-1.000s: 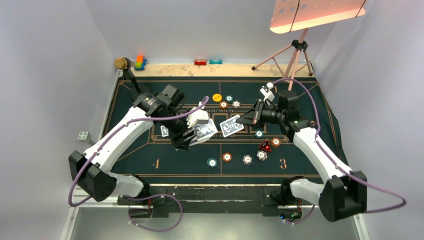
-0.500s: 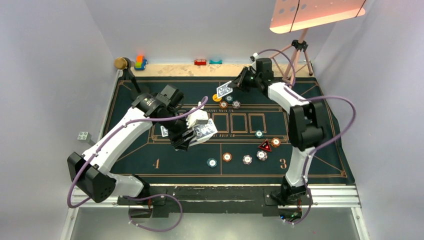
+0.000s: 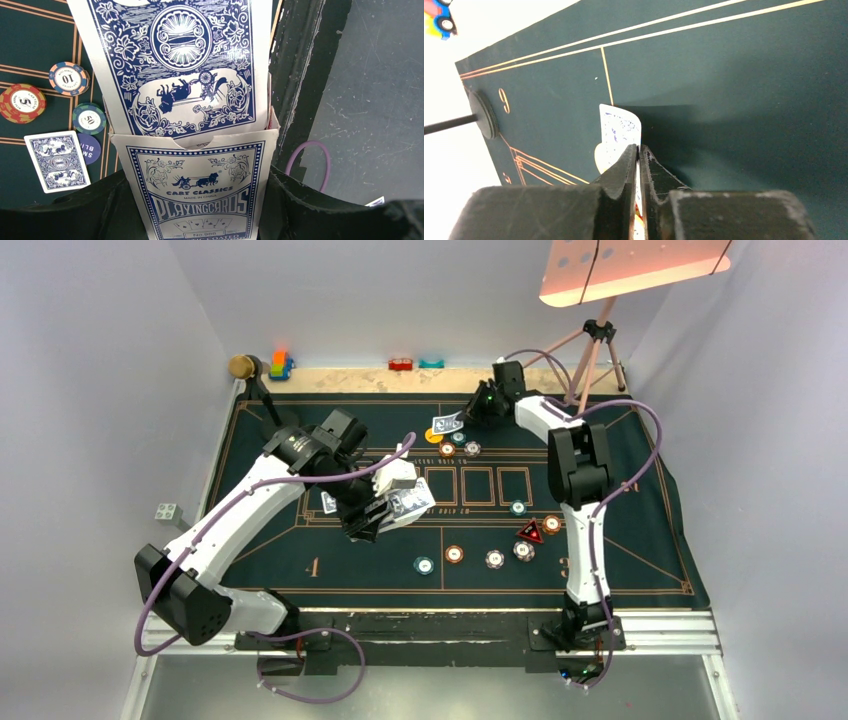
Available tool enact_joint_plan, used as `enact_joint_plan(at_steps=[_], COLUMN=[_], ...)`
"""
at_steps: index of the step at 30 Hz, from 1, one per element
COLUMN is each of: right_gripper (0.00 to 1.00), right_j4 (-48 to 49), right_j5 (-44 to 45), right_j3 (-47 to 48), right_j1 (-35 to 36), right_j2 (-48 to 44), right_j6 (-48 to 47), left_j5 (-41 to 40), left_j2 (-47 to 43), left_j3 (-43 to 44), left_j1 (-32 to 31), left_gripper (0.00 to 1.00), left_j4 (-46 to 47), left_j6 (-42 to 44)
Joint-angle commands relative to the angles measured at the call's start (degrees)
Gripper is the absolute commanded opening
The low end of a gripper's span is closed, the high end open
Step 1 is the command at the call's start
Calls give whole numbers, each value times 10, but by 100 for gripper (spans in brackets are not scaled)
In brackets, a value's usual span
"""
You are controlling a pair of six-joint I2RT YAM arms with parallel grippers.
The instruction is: Distribute texas hold em gaming equipment
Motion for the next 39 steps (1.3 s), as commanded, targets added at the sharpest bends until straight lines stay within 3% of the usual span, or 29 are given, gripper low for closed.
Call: enact_joint_plan(at_steps=[1, 5, 11, 18, 22, 27, 39], right_gripper=[17, 40, 61, 83, 88, 91, 95], right_j4=[-53, -85, -89, 3, 44, 74, 92], right_j5=[42, 80, 86, -65, -143, -208, -243], right_j3=[68, 59, -14, -232, -340, -396, -416], right_j1=[0, 0, 2, 25, 60, 114, 189], right_j2=[0, -33, -146, -374, -488, -563, -560], right_j6=[-18, -40, -58, -31, -7, 19, 26], left_j5=[18, 15, 14, 14, 14, 15, 11], left_j2=[-13, -14, -15, -12, -10, -9, -5], left_j3=[13, 12, 9, 9, 9, 12, 24], left_j1=[-1, -1, 0, 0, 0, -1, -1], left_gripper=[0, 0, 0, 0, 0, 0, 0], left_j4=[3, 5, 4, 8, 9, 12, 13], left_j6=[-7, -12, -10, -10, -12, -14, -17])
